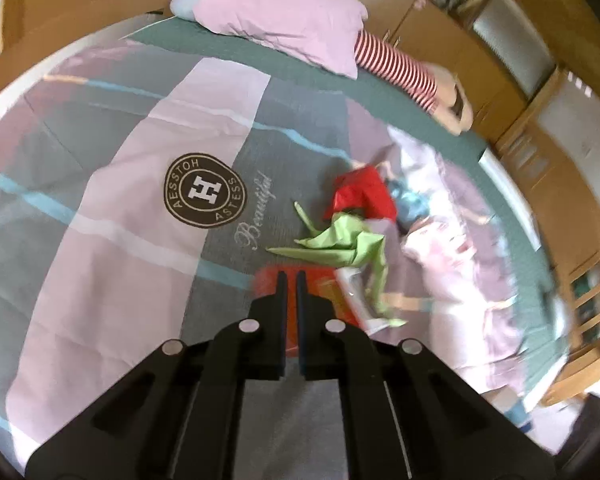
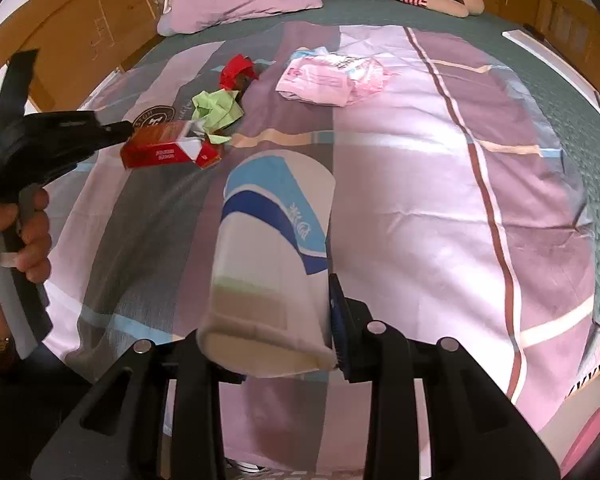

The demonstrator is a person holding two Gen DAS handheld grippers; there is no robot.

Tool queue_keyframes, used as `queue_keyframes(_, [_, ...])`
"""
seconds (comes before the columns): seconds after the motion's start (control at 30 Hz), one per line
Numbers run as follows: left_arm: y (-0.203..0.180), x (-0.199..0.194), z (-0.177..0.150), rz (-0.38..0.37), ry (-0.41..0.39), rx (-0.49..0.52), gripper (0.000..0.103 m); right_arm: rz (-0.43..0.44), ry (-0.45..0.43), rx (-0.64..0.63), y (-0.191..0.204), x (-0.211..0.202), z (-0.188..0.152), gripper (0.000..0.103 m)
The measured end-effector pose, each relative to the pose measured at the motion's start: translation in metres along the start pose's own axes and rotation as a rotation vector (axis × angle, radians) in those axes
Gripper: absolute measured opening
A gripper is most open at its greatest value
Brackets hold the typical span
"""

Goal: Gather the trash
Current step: 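Grasp the red cigarette box with the left gripper while the right holds the cup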

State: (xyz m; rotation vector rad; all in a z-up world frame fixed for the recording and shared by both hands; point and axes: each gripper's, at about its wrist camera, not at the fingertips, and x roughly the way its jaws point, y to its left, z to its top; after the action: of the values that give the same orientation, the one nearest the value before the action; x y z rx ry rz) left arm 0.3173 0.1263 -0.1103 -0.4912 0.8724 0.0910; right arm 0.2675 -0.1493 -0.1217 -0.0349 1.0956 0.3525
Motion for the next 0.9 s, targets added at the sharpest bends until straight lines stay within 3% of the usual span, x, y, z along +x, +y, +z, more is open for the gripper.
queue_keyframes(0.03, [0.004, -0.001, 0.002, -0.003, -0.011, -0.018, 0.010, 0.001, 0.003, 0.013, -0.003, 0.001, 0.000, 0.033])
queue_keyframes(0.07, [0.007, 0.000, 0.003, -0.005, -0.012, -0.028, 0.032, 0.003, 0.005, 0.021, -0.003, 0.002, -0.001, 0.033])
queue_keyframes(0.1, [0.010, 0.003, 0.004, 0.002, -0.011, -0.039, 0.069, 0.006, 0.009, 0.032, -0.005, 0.003, -0.002, 0.033])
queue_keyframes(0.13, [0.014, 0.005, 0.003, 0.018, -0.023, -0.060, 0.082, 0.010, 0.011, 0.038, -0.006, 0.004, -0.003, 0.033])
queue_keyframes(0.17, [0.016, 0.007, 0.003, 0.031, -0.044, -0.079, 0.086, 0.011, 0.014, 0.040, -0.007, 0.005, -0.003, 0.033])
queue_keyframes(0.23, [0.018, 0.019, 0.003, 0.066, -0.040, -0.081, 0.089, 0.010, 0.019, 0.037, -0.006, 0.007, -0.003, 0.033])
queue_keyframes(0.3, [0.010, 0.040, 0.003, 0.065, 0.022, -0.025, 0.093, 0.012, 0.028, 0.034, -0.005, 0.011, -0.002, 0.033])
queue_keyframes(0.4, [-0.006, 0.062, 0.001, 0.043, 0.100, 0.109, 0.098, 0.014, 0.037, 0.033, -0.005, 0.014, -0.001, 0.033])
queue_keyframes(0.5, [-0.024, 0.069, -0.002, 0.055, 0.122, 0.268, 0.098, 0.014, 0.045, 0.038, -0.008, 0.017, -0.001, 0.033])
queue_keyframes(0.63, [-0.043, 0.065, -0.012, -0.003, 0.161, 0.443, 0.099, 0.014, 0.061, 0.067, -0.016, 0.021, -0.004, 0.033])
queue_keyframes(0.73, [-0.052, 0.067, -0.024, 0.041, 0.178, 0.565, 0.099, 0.014, 0.061, 0.071, -0.018, 0.022, -0.008, 0.033])
queue_keyframes(0.77, [-0.053, 0.072, -0.029, 0.075, 0.196, 0.592, 0.097, 0.011, 0.058, 0.069, -0.019, 0.022, -0.009, 0.033])
queue_keyframes(0.83, [-0.055, 0.079, -0.038, 0.164, 0.194, 0.645, 0.076, 0.005, 0.053, 0.068, -0.020, 0.020, -0.011, 0.033])
queue_keyframes(0.9, [-0.054, 0.076, -0.040, 0.170, 0.174, 0.646, 0.067, 0.000, 0.037, 0.078, -0.021, 0.017, -0.013, 0.033])
